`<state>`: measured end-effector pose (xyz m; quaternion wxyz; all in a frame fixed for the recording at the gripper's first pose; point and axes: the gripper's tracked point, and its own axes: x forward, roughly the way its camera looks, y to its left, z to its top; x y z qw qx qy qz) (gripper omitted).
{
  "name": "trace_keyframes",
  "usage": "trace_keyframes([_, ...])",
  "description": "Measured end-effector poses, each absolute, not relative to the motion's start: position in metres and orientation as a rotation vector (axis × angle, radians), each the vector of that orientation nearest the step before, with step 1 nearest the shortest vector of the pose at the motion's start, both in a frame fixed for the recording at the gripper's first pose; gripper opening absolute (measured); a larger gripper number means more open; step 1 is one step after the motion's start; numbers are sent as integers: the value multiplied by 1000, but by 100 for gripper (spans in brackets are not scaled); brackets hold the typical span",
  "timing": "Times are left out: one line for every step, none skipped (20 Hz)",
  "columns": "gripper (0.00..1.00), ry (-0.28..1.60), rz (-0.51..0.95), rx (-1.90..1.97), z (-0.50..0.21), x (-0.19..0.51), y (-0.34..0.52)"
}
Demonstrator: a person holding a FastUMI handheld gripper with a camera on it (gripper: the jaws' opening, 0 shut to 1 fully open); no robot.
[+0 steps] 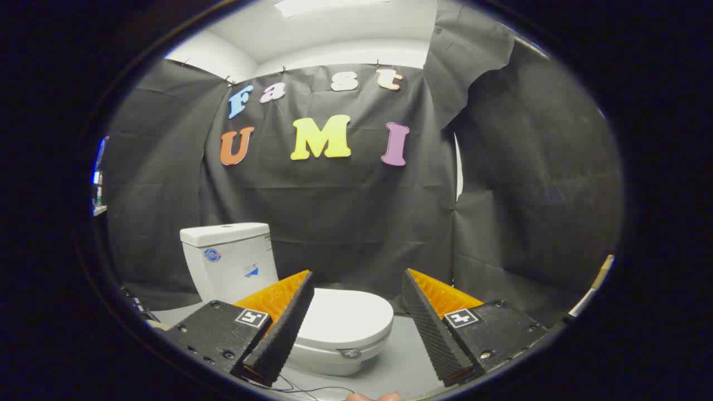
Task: Open the toilet lid.
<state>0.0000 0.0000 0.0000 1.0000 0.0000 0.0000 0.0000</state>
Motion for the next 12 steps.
trace_keyframes([100,-3,-3,-2,0,0,-1])
trace_keyframes([100,-1,-7,-3,0,1,-3])
trace_keyframes([100,6,-11,-3,-3,2,-4])
trace_keyframes([100,16,-15,-1,-5,3,-5])
trace_keyframes([100,25,-20,1,-8,3,-7])
trace_keyframes([100,33,-23,4,-10,4,-8])
trace_keyframes([100,37,-27,5,-12,4,-9])
trace_keyframes([100,41,-31,6,-12,5,-10])
trace_keyframes([100,43,-35,7,-13,5,-11])
trace_keyframes([100,45,-37,9,-13,5,-12])
trace_keyframes([100,47,-40,11,-14,5,-12])
trace_keyframes([100,48,-41,13,-14,5,-13])
